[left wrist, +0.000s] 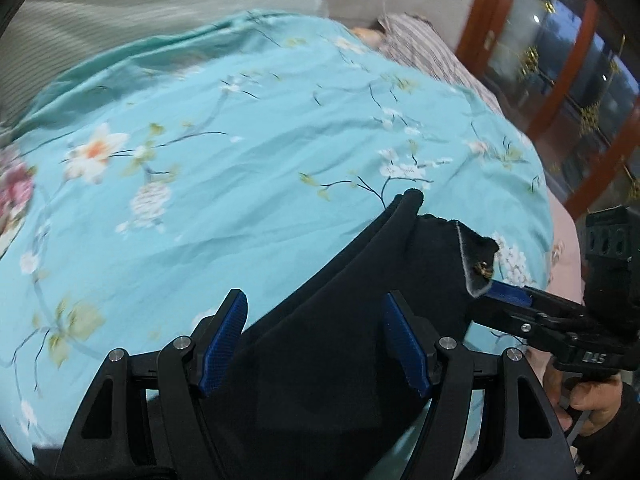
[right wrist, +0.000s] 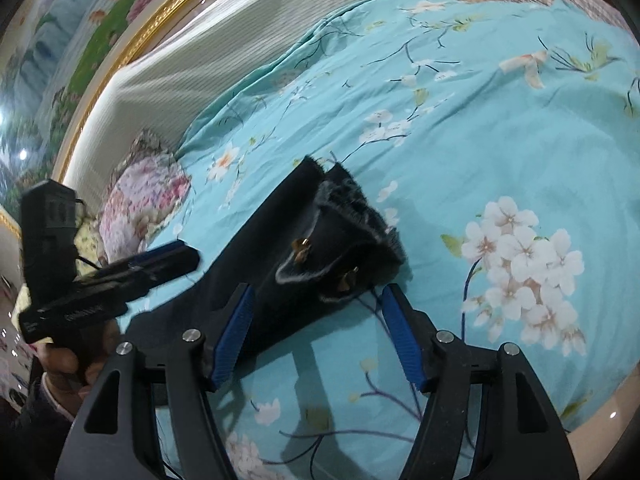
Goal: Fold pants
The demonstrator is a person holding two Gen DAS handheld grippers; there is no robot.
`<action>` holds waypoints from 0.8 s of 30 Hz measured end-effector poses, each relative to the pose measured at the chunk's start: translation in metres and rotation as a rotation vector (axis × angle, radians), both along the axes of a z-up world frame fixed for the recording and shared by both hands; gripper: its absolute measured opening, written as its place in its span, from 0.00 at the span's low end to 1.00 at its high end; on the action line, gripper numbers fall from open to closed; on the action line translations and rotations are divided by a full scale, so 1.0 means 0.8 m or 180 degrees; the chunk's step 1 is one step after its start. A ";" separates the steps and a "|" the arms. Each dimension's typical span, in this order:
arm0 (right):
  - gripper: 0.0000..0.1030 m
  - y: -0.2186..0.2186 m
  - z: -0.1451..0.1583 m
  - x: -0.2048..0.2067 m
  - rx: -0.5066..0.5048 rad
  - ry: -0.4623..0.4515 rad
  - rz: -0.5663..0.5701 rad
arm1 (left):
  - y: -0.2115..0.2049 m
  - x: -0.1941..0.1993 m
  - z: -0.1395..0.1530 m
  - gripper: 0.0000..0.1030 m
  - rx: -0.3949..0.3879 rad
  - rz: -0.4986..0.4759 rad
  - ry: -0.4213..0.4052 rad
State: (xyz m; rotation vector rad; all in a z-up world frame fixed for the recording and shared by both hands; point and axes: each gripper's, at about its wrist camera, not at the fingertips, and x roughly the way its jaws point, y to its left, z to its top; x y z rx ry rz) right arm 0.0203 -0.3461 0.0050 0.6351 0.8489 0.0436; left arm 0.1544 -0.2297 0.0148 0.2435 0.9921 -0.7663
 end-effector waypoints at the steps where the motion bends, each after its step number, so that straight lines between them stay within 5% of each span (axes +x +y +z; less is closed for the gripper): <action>1: 0.65 -0.003 -0.001 0.001 0.0048 -0.0019 -0.0032 | -0.010 0.005 -0.006 0.69 0.0032 -0.0050 0.0030; 5: 0.61 -0.013 -0.006 0.005 0.0227 -0.0061 -0.0095 | -0.043 0.020 -0.019 0.69 0.0067 -0.0299 0.0137; 11: 0.36 -0.019 -0.017 0.006 0.0276 -0.0109 -0.0192 | -0.088 0.038 -0.040 0.61 0.0145 -0.0636 0.0341; 13: 0.18 -0.020 -0.020 0.006 0.0257 -0.0115 -0.0216 | -0.099 0.045 -0.042 0.52 0.0091 -0.0703 0.0420; 17: 0.14 -0.027 -0.021 0.004 0.0254 -0.0179 -0.0267 | -0.127 0.048 -0.040 0.13 0.0019 -0.0889 0.0545; 20: 0.13 -0.034 -0.012 0.004 0.0108 -0.0242 -0.0293 | -0.142 0.048 -0.031 0.10 -0.0005 -0.0886 0.0480; 24: 0.12 -0.060 -0.006 0.005 0.0125 -0.0284 -0.0410 | -0.137 0.059 -0.006 0.09 -0.0365 -0.0788 0.0567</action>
